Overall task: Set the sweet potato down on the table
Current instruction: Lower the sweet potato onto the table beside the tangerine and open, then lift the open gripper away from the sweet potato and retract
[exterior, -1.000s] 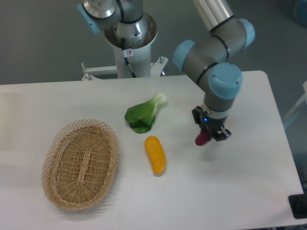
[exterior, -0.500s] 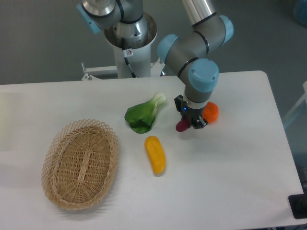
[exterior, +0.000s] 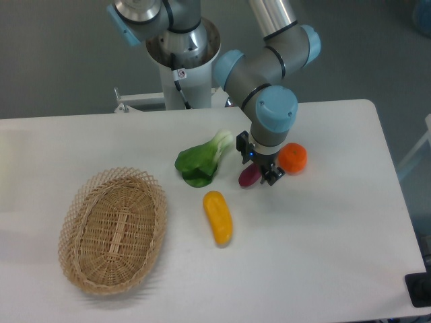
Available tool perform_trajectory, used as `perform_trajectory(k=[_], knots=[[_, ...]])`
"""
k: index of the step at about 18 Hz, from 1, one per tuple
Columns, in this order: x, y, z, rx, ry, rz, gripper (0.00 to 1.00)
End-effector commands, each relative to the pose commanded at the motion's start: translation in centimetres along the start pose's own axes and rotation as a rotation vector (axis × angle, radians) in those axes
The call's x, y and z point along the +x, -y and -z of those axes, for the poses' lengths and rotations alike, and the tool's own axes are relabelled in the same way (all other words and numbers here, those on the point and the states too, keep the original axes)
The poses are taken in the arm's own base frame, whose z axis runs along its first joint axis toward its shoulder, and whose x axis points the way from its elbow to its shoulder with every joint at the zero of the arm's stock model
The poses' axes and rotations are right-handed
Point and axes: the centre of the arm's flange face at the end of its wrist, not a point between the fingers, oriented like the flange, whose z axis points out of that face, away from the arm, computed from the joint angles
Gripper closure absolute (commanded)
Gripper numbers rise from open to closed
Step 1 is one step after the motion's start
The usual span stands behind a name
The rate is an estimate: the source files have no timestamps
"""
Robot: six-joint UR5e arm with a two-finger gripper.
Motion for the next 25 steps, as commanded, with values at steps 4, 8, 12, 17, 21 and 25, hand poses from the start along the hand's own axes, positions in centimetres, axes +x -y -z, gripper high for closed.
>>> perform_trajectory(k=[4, 8, 12, 17, 21, 25], knots=[[-3.4, 0.1, 3.0, 0.007, 0.086, 0.003, 0.0], [-7.8, 0.2, 5.2, 0.012, 0.15, 0.028, 0.0], [-12.3, 0.0, 7.3, 0.011, 0.213, 0.035, 0.0], [-16.0, -0.9, 8.0, 0.03, 0.249, 0.104, 0.0], [-17.3, -1.6, 8.9, 0.042, 0.271, 0.122, 0.0], [-18.1, -2.8, 9.5, 0.036, 0.228, 0.134, 0.0]])
